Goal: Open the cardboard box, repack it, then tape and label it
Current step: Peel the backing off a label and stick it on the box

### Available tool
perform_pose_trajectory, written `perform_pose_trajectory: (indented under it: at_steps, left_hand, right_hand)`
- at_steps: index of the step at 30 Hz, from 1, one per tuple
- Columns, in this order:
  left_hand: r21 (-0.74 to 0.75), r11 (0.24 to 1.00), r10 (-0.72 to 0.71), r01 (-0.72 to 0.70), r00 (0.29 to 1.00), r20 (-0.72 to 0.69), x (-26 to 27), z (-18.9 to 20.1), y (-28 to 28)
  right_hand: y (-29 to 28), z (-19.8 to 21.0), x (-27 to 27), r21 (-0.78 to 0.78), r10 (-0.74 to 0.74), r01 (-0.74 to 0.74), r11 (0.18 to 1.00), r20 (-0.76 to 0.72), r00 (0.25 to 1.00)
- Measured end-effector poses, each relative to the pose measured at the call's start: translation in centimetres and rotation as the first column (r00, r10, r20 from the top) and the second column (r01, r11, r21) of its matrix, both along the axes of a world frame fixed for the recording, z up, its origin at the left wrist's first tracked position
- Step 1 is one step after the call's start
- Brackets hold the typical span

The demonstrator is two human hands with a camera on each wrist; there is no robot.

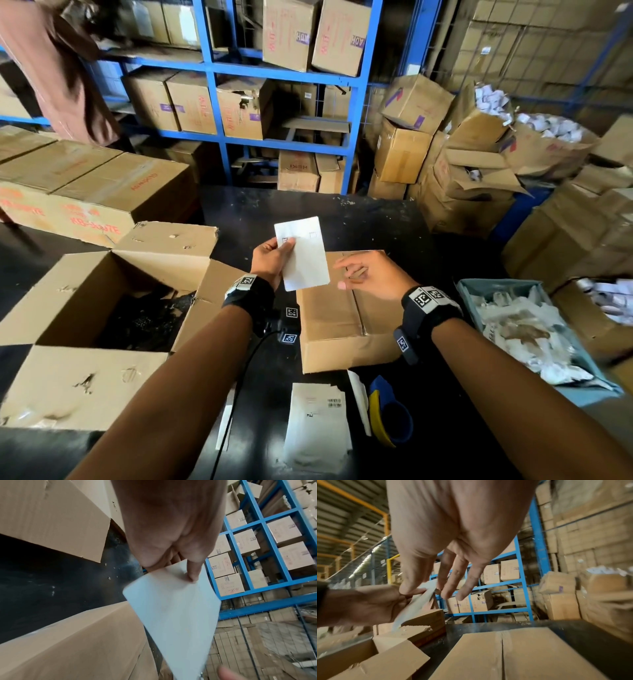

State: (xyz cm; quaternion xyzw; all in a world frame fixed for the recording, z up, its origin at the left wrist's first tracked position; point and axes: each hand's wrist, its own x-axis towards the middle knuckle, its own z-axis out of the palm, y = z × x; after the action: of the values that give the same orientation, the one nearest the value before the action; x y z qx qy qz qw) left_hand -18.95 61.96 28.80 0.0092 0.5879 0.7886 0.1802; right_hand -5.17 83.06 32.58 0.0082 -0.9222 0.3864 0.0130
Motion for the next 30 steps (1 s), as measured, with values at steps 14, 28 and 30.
perform_pose_trajectory:
  at_steps: [14, 28, 30]
  left_hand:
    - [-0.135, 0.950, -0.302, 0.283, 0.940, -0.156, -0.4, -2.9, 1.5]
    - [-0.288, 0.949, -0.097, 0.127, 0.989, 0.116, -0.4, -6.5, 2.9]
    - [-0.330, 0.936, -0.080, 0.119, 0.989, 0.128, -0.2, -6.9, 2.8]
  right_hand:
    - [-2.7, -5.2, -5.3, -0.451, -0.531, 0.496, 0.742, 0.056, 0.845]
    - [1.5, -7.7, -6.3, -0.462, -0.405, 0.480, 0.746, 0.258, 0.877]
    - [1.7, -8.2, -6.7, -0.464, -0.390, 0.504, 0.728, 0.325, 0.862]
